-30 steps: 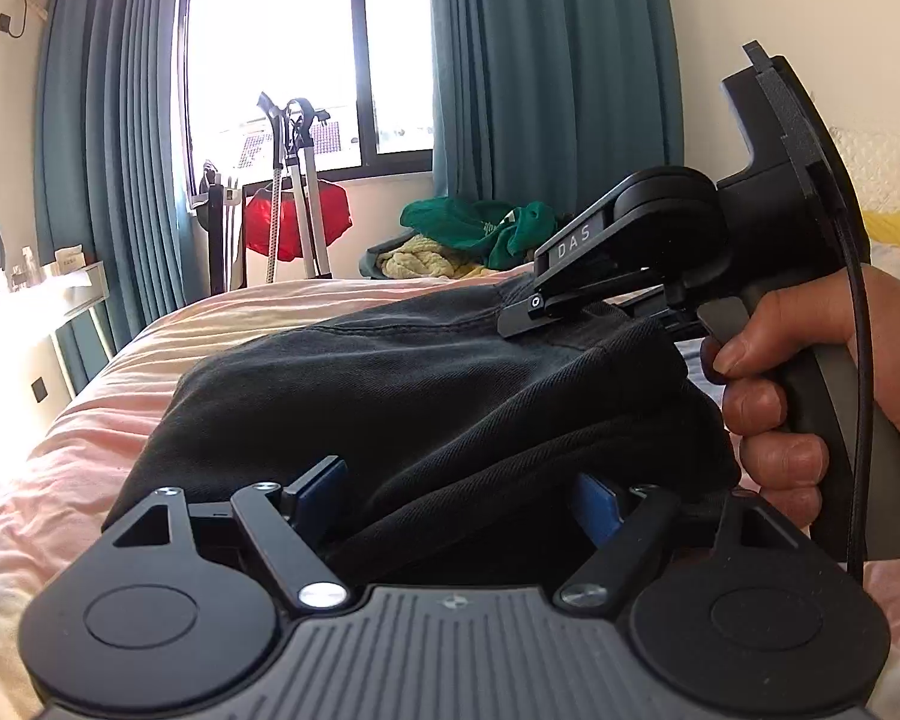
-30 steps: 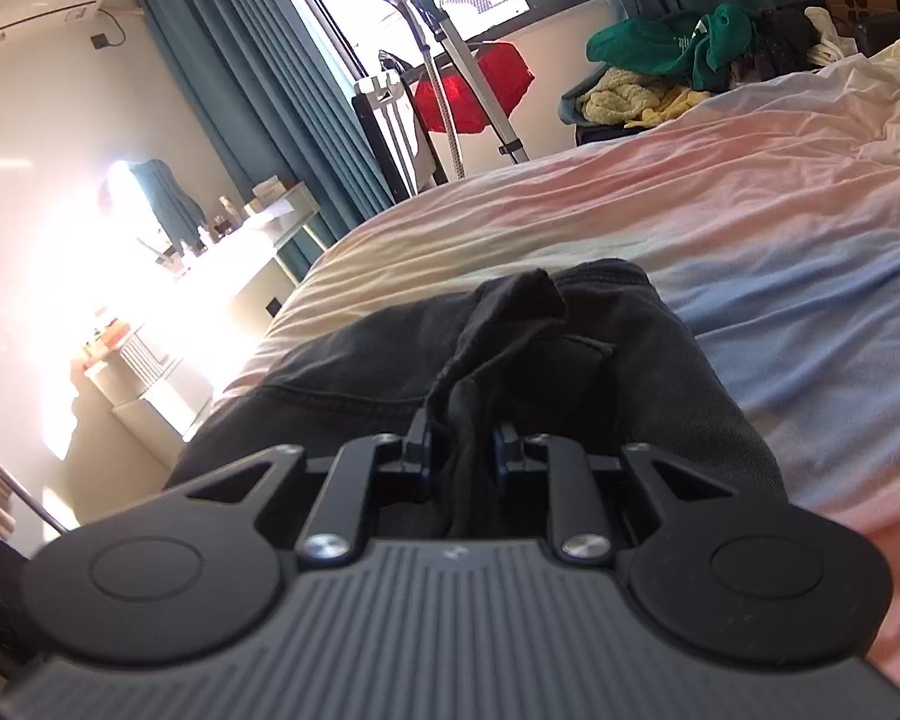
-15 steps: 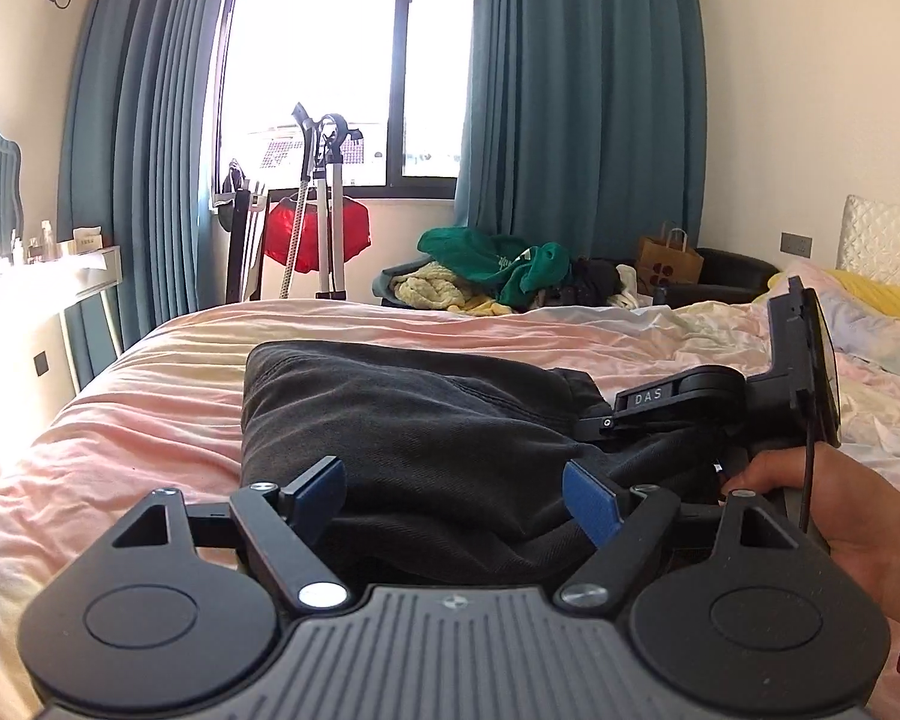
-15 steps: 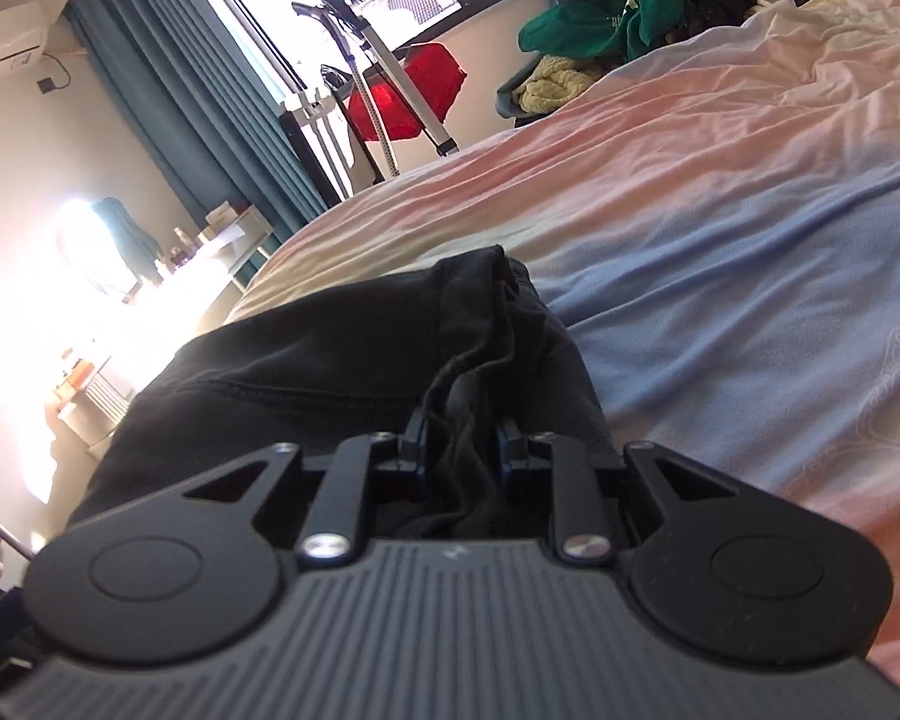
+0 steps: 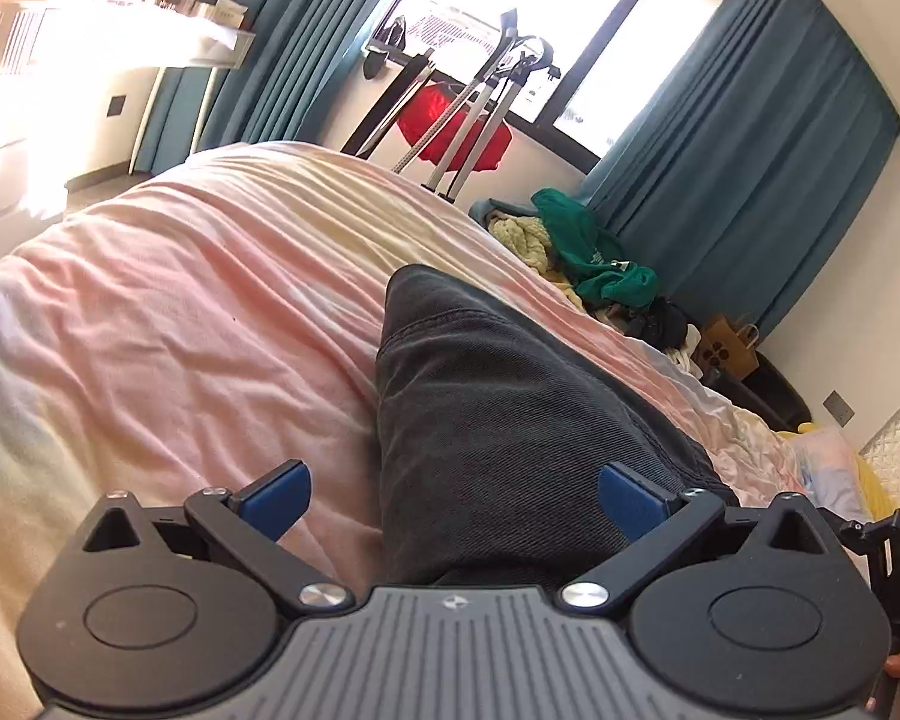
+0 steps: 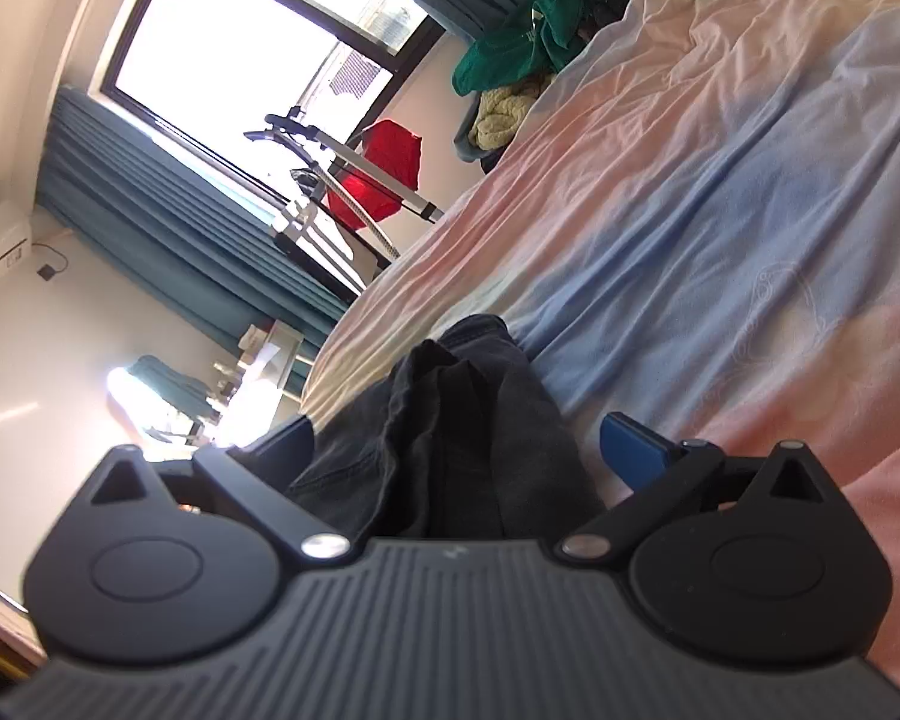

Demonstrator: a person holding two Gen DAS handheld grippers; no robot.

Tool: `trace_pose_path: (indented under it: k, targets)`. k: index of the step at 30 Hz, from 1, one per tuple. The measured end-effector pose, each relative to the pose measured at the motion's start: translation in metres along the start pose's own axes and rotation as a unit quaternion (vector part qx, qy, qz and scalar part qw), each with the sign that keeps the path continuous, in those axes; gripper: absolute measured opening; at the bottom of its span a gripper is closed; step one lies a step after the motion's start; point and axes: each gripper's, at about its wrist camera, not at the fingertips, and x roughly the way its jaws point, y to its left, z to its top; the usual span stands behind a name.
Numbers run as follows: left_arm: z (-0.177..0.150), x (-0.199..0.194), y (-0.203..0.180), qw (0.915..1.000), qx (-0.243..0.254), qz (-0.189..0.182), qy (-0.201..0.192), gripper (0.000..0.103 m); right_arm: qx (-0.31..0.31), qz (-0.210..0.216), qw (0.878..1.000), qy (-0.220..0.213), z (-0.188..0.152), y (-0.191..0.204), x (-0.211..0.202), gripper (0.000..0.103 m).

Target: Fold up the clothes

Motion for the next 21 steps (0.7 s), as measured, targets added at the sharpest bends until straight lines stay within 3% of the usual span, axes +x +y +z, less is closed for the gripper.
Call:
trace_pose_path:
  k: [3,6,10,12,17,21]
  targets:
    - [0.002,0.012,0.016,0.9991,-0.032,-0.020,0.018,0.103,-0.051,-0.013,0.998,0.033,-0.014,0.018,0.011,0.103]
    - [0.003,0.017,0.018,0.9992,-0.030,-0.021,0.017,0.103,-0.127,-0.039,0.990,0.051,-0.031,0.040,0.027,0.103]
    - [-0.006,0.022,0.014,0.9996,-0.010,-0.011,0.023,0.103,-0.271,-0.117,0.954,0.055,-0.057,0.056,0.052,0.103]
    - [-0.009,0.029,0.010,0.9993,-0.003,-0.012,0.034,0.103,-0.260,-0.125,0.956,0.061,-0.057,0.046,0.056,0.103]
    - [-0.020,0.044,0.003,0.9980,0.006,-0.019,0.061,0.103,-0.121,-0.075,0.985,0.096,-0.039,0.000,0.064,0.103]
    - [-0.028,0.057,0.004,0.9963,-0.005,-0.027,0.082,0.103,-0.078,-0.049,0.991,0.099,-0.039,-0.011,0.070,0.103]
